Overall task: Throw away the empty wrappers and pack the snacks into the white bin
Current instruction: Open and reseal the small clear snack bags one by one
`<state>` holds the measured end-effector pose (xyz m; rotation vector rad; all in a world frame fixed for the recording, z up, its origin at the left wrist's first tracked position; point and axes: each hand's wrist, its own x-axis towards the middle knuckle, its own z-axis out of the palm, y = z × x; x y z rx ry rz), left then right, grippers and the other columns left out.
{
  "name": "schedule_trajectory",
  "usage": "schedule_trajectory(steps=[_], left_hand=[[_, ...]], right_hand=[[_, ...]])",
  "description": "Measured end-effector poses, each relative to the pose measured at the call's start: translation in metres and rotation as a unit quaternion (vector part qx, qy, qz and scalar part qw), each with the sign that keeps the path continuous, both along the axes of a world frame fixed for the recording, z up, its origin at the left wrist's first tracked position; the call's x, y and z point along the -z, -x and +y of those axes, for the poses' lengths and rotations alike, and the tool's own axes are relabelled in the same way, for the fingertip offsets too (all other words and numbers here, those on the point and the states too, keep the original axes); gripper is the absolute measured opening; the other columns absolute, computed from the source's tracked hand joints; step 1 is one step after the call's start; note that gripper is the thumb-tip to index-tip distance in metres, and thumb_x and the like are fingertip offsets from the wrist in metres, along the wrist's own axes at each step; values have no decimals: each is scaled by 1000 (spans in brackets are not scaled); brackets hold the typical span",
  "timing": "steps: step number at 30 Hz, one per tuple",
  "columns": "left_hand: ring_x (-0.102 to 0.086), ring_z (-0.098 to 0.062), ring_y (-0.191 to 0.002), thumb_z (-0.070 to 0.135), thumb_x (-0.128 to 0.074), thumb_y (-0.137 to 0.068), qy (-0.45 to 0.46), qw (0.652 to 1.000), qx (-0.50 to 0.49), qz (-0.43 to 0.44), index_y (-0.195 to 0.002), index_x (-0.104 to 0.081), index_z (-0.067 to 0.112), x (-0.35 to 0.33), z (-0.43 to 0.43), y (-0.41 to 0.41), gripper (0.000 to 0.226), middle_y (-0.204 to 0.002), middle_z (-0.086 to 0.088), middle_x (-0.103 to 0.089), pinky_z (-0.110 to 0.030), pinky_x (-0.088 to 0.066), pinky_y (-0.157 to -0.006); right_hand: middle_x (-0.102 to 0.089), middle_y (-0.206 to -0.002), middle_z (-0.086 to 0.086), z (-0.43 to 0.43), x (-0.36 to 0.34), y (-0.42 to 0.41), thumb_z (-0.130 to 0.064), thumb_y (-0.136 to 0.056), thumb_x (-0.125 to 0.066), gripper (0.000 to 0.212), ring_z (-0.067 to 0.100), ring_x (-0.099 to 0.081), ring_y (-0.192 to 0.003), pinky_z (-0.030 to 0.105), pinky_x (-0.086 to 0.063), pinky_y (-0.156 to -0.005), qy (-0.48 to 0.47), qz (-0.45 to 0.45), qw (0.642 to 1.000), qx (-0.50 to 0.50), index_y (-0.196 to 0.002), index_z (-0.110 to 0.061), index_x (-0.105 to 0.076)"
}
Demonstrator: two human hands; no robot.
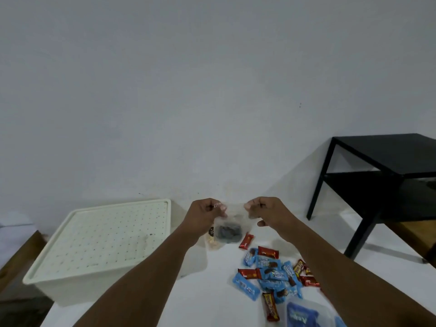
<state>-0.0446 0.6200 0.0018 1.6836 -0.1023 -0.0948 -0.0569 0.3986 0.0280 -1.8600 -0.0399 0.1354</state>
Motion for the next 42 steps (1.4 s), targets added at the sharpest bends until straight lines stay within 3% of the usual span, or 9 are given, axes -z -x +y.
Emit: schedule_trajectory(steps=[6, 11, 15, 19, 23, 26, 30, 37, 42], left_hand=[[-73, -25, -82, 21, -75, -87, 62, 997, -27, 26, -91, -73, 6, -8, -1, 4, 15, -85, -15, -77, -35, -52, -76], [-75, -19, -82, 24, -72, -89, 87, 994, -25, 54, -103, -70, 0, -11, 6, 9, 28, -88, -14, -75, -25, -55, -68], [-75, -22, -95, 24, -71, -90, 79, 996, -7, 37, -93, -70, 9, -15, 16, 8, 15, -93, -8, -73, -34, -51, -82], [-74, -30, -98, 20, -68, -92, 70, 997, 3, 40, -79, -69, 19, -19, 20, 7, 14, -84, -4, -73, -36, -50, -80], [-75, -28, -91, 24, -70, -91, 60, 996, 26, 53, -91, -71, 12, -23, 24, 10, 12, -89, -10, -72, -38, -51, -80], [-74, -19, -86, 24, -73, -89, 63, 997, 21, 45, -95, -70, 11, -25, 27, 9, 15, -92, -8, -72, -38, -51, -84], [-72, -21, -88, 17, -72, -88, 107, 993, 10, 50, -79, -68, 19, -27, 29, 5, 11, -85, -5, -70, -37, -49, -83], [-74, -24, -86, 28, -77, -85, 77, 995, 37, 59, -87, -72, 13, -28, 23, 7, 16, -81, -3, -72, -36, -53, -77], [-73, -18, -79, 26, -80, -81, 76, 997, -13, 9, -88, -74, 8, -26, 23, 5, 21, -86, -16, -77, -31, -51, -74]], right_hand=[[-74, -90, 15, 13, -1, -2, -32, -95, -63, 27, 31, -67, -85, 35, -51, -74, 66, -52, 996, 10, -90, -7, -72], [-74, -91, 10, 27, -12, -2, -30, -93, -64, 22, 24, -70, -88, 19, -48, -62, 38, -51, 998, 9, -93, -9, -70], [-74, -88, 13, 37, -12, 0, -36, -85, -73, 25, 17, -67, -78, 27, -52, -68, 22, -33, 999, -13, -88, -11, -73], [-69, -78, 10, 42, -13, -2, -33, -87, -71, 22, 14, -59, -71, 28, -48, -66, 51, -65, 996, -20, -82, -11, -73], [-68, -74, 2, 46, -21, -3, -30, -88, -70, 20, 8, -57, -64, 21, -46, -59, 68, -85, 993, -41, -82, -12, -73], [-74, -87, 9, 46, -19, -3, -30, -87, -72, 20, 16, -70, -79, 29, -49, -68, 15, -38, 998, -53, -91, -11, -74], [-74, -94, 17, 39, -13, -3, -27, -88, -71, 29, 20, -72, -89, 34, -49, -76, -104, 7, 994, -34, -101, -1, -71], [-77, -85, 9, 45, -14, -1, -26, -88, -72, 23, 4, -70, -74, 21, -50, -68, -23, -69, 997, -20, -82, -4, -72], [-76, -90, 14, 46, -6, -1, -31, -89, -70, 27, 23, -73, -86, 39, -57, -81, -98, -18, 995, -21, -97, -5, -73]])
